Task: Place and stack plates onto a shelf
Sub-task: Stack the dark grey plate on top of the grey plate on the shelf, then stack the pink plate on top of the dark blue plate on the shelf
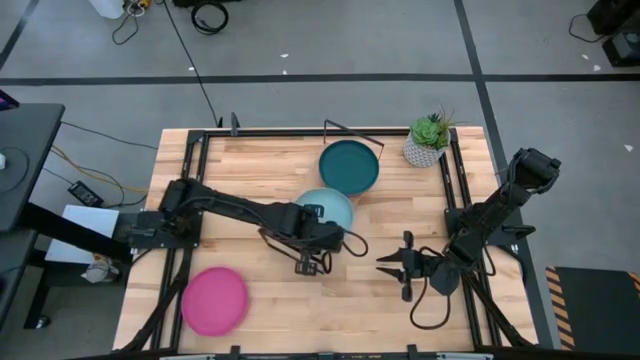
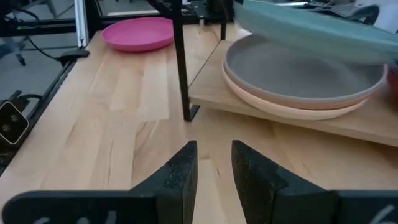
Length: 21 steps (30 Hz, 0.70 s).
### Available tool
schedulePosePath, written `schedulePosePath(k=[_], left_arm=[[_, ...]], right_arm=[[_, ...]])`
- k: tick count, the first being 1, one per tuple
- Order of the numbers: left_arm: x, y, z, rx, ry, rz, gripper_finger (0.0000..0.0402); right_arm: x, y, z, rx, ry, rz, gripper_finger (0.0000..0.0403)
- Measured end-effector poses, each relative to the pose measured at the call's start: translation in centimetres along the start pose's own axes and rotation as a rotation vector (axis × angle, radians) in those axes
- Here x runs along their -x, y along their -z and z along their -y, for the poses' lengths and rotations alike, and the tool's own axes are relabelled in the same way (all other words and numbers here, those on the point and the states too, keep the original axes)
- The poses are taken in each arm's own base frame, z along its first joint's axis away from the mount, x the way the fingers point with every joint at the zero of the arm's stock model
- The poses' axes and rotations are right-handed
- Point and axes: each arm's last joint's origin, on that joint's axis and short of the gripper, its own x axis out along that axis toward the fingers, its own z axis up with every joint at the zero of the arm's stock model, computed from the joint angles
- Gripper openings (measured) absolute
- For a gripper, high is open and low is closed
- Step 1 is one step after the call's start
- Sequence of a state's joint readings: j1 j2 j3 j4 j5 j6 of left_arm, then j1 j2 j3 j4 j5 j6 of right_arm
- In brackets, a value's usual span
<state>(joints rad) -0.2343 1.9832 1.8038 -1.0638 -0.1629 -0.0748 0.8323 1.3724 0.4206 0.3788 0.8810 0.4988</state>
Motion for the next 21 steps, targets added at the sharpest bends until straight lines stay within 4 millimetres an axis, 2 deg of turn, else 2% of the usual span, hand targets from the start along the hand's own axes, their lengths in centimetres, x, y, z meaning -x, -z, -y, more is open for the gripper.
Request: schedulePosePath(k=[5,10,12,14,18,21], left_arm=[[-0.4,-0.1,0.3,-0.062,-0.01,-0.011,0.0035],[-0.2,0.1,0.1,-0.032,-0.013,-0.019,0.01],[0.5,0.0,0.1,-0.022,-0.007,-0.023,0.0122],[1.8,-0.6,0.1,-0.02,-0.005,0.007,0.0136],[6.0,-1.9,0.4,-0.023,-0.053,0.134,0.0142],[8.9,-2.6,1.5,-0.037,0.007,0.229,0.0143]], right_arm=[[0.2,0.1,-0.1,0.004,0.004,0.006,0.0105],[0.2,0.1,-0.1,0.004,0.004,0.007,0.0105],[0.2,0.1,-0.1,0.006,0.005,0.007,0.0105],[0.2,0.1,-0.1,0.008,0.006,0.008,0.0105],[0.2,0.1,-0.1,0.016,0.007,0.008,0.0105],[0.2,0.1,-0.1,0.027,0.007,0.007,0.0105]])
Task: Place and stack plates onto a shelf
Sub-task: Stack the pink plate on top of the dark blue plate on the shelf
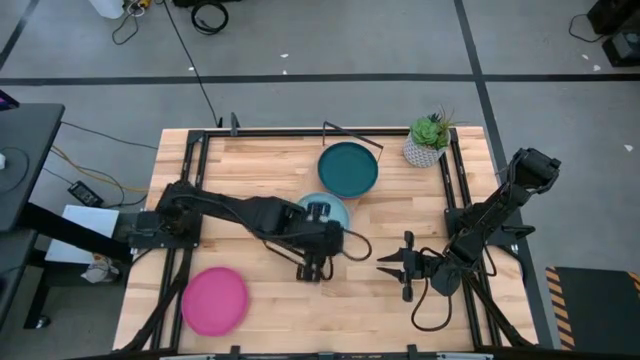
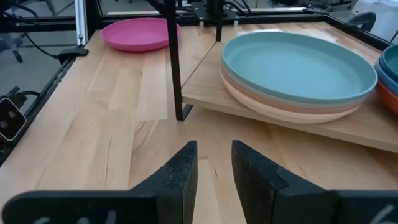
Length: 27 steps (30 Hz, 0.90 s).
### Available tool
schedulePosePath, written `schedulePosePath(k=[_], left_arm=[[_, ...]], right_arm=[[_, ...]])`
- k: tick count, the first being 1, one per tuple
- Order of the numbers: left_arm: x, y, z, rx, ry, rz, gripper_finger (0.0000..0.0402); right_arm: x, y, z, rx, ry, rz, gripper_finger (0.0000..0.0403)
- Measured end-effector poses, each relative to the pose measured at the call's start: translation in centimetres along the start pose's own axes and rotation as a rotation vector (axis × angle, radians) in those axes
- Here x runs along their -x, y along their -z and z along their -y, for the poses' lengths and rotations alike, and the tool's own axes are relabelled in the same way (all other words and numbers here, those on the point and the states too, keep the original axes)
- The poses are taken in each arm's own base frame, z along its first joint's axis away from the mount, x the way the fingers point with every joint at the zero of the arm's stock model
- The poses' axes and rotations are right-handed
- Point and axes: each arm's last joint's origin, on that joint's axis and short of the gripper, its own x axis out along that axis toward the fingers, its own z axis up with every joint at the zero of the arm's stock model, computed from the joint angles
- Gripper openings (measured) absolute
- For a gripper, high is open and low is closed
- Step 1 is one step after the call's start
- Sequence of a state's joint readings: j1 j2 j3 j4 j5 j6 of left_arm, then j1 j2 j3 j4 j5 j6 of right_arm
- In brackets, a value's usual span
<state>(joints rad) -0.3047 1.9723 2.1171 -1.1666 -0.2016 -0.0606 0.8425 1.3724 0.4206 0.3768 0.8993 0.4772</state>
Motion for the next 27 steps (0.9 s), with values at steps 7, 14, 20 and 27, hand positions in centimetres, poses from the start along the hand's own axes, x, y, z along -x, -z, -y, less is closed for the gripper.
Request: schedulePosePath(k=[7,14,20,27], left_arm=[[3.6,0.4,7.2,0.036,0.331,-0.001,0.0143],[3.2,3.9,14.7,0.199,0.176,-0.178,0.0142],[0.6,7.5,19.2,0.42,-0.044,-0.379,0.0142],[-5.1,9.8,20.9,0.491,-0.151,-0.604,0.0142]], right_arm=[[0.0,0.0,0.0,0.039,0.015,0.008,0.0105],[-0.1,-0.7,-0.1,0.102,0.025,0.062,0.0105],[-0.4,-1.8,-0.1,0.146,0.033,0.122,0.0105],[-0.8,-2.9,0.2,0.213,0.061,0.187,0.0105]])
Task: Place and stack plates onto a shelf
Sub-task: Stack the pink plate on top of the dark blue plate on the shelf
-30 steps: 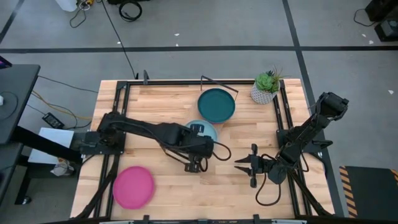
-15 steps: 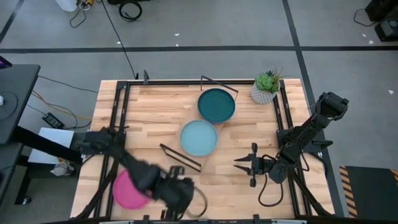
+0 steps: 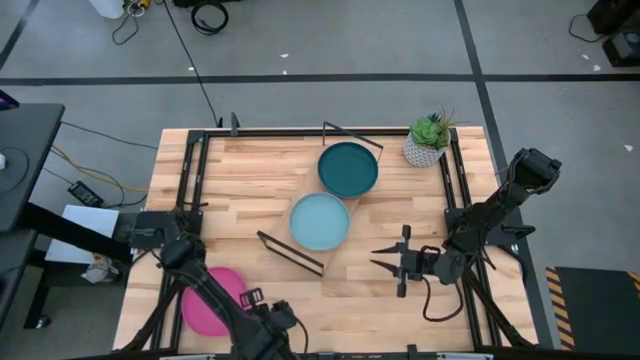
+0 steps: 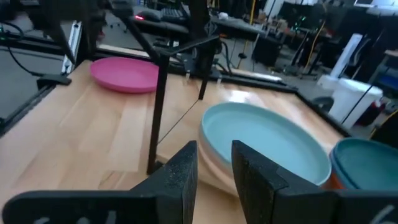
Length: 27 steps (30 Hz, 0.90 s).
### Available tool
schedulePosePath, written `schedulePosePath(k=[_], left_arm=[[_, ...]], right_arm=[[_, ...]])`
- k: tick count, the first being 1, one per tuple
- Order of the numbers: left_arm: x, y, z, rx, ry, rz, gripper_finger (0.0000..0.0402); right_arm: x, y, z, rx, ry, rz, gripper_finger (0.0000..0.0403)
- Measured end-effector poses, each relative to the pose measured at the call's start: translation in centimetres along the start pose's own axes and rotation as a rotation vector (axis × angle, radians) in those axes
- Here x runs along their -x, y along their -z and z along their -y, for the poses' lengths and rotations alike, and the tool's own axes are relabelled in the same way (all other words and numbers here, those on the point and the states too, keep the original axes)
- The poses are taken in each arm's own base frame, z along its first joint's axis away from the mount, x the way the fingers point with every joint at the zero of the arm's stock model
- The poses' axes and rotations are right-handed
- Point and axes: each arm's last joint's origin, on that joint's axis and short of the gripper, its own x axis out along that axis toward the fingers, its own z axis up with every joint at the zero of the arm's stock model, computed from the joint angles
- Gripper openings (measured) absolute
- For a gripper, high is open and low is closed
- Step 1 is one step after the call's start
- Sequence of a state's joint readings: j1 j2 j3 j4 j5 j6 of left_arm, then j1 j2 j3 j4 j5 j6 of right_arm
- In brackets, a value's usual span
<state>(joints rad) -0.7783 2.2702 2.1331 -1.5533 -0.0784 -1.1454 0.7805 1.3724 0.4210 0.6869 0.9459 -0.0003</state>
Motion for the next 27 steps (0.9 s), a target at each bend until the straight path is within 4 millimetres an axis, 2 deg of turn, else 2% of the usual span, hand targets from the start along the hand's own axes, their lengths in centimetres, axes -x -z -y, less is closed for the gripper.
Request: schedulePosePath(k=[6,14,19,27], left_arm=[[-3.5,0.4,-1.2,0.09,-0.132,-0.096,0.0141],[-3.7,2.2,-1.9,0.217,-0.071,-0.073,0.0141],[-5.3,3.2,-2.3,0.274,-0.062,-0.063,0.0141],[-6.8,4.4,-3.9,0.347,-0.054,-0.062,0.0141]], right_arm=[[-0.4,-0.3,0.4,0.054,0.018,0.017,0.0105],[-1.2,-0.3,1.1,0.06,0.042,0.012,0.0105],[-1.5,-0.3,1.1,0.036,-0.034,0.015,0.0105],[-1.5,-0.3,1.0,0.03,-0.042,0.016,0.0105]])
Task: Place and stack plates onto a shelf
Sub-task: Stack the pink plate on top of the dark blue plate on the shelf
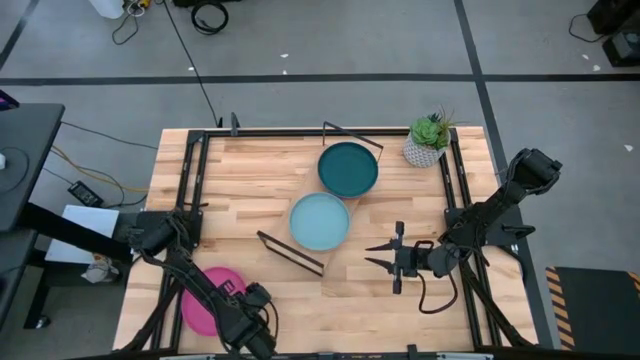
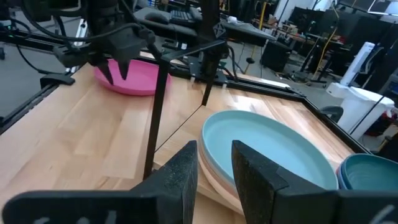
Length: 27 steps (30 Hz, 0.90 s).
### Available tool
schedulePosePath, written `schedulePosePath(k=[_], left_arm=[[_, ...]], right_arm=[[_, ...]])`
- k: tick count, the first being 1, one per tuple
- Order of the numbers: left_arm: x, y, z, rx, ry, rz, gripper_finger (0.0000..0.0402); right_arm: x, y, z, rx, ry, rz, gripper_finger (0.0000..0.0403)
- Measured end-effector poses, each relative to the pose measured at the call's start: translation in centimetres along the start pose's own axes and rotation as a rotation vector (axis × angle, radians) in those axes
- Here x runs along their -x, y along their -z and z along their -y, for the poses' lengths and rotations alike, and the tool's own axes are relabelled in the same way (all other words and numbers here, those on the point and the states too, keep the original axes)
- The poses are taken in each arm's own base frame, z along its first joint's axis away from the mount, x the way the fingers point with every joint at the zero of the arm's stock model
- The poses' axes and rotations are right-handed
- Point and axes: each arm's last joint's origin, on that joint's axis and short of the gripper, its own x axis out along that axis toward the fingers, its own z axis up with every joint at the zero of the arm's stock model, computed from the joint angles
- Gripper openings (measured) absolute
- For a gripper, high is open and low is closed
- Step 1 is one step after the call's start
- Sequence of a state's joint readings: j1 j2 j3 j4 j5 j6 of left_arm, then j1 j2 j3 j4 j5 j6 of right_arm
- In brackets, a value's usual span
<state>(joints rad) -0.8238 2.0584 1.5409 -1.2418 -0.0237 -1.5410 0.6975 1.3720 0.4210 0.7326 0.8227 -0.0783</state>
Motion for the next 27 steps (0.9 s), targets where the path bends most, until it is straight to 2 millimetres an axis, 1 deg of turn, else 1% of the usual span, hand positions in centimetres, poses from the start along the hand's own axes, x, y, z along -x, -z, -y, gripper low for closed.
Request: schedulePosePath(k=[4,9,11,13,14,17,18,20,22,25,27], left_arm=[[-0.7,-0.1,0.3,-0.009,0.042,-0.002,0.0141],[-1.6,-0.2,0.0,0.015,0.021,-0.023,0.0141],[-1.9,-0.2,-0.1,0.02,0.014,-0.031,0.0135],[-2.1,-0.1,-0.3,0.027,0.002,-0.047,0.0115],[-2.2,-0.1,-0.4,0.028,-0.002,-0.054,0.0099],[-2.1,-0.3,-0.3,0.002,0.002,-0.076,0.0031],[-1.8,-0.3,-0.3,-0.023,0.0,-0.077,0.0019],[-0.8,-0.6,0.0,-0.054,0.043,-0.079,0.0016],[0.9,-0.9,0.0,-0.088,0.11,-0.096,0.0014],[5.1,-1.5,-0.3,-0.159,0.259,-0.103,0.0014],[8.6,-1.9,-0.6,-0.217,0.382,-0.064,0.0014]], right_arm=[[0.0,0.0,0.0,-0.008,0.0,0.0,0.0105],[0.0,0.0,0.0,-0.019,-0.001,-0.003,0.0105],[0.0,0.1,0.0,-0.018,-0.001,-0.005,0.0105],[0.0,0.1,0.0,-0.02,-0.002,-0.006,0.0105],[0.0,0.1,0.0,-0.02,-0.005,-0.006,0.0105],[0.0,0.1,0.0,-0.019,-0.006,-0.007,0.0105],[0.0,0.1,0.0,-0.019,-0.006,-0.007,0.0105],[0.0,0.1,0.0,-0.019,-0.006,-0.008,0.0105],[0.0,0.1,0.0,-0.021,-0.007,-0.009,0.0105],[0.0,0.1,0.0,-0.023,-0.007,-0.011,0.0105],[0.0,0.2,0.0,-0.027,-0.007,-0.014,0.0105]])
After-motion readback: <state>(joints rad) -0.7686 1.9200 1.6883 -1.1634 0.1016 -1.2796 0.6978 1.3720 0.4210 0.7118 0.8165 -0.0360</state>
